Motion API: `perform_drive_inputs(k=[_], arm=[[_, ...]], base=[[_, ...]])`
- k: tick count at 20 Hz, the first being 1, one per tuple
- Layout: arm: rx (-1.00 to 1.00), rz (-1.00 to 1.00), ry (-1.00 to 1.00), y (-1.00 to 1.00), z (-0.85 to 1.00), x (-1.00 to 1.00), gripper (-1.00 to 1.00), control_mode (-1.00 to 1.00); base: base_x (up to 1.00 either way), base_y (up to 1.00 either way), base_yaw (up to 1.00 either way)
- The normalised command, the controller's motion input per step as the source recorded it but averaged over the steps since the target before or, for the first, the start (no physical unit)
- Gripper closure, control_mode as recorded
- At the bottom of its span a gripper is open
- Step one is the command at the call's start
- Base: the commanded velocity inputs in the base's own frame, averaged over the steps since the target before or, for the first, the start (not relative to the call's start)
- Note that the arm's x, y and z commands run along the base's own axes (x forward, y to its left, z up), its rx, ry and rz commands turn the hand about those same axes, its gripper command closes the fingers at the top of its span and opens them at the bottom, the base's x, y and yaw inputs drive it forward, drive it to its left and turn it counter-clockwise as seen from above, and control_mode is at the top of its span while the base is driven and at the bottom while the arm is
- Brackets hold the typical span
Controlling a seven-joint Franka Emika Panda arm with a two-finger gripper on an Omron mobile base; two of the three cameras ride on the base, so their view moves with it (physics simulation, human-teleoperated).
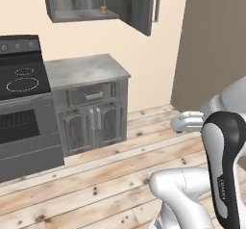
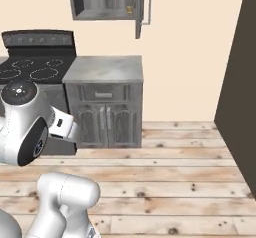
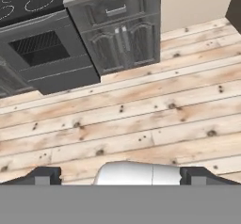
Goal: Get the candle and the liquor from the cabinet and move them to the dining counter.
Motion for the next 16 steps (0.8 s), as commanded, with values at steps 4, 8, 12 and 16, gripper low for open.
perform_drive_inputs(k=[4, 8, 12, 16], arm=[[0.0, 0.0, 0.0, 0.0, 0.0, 0.0, -1.0, 1.0], [0.0, 0.0, 0.0, 0.0, 0.0, 0.0, -1.0, 1.0], [0.0, 0.0, 0.0, 0.0, 0.0, 0.0, -1.0, 1.0], [0.0, 0.0, 0.0, 0.0, 0.0, 0.0, -1.0, 1.0]], base=[[0.79, 0.28, 0.01], [0.82, 0.21, 0.07], [0.82, 0.22, 0.06], [0.7, 0.4, 0.02]])
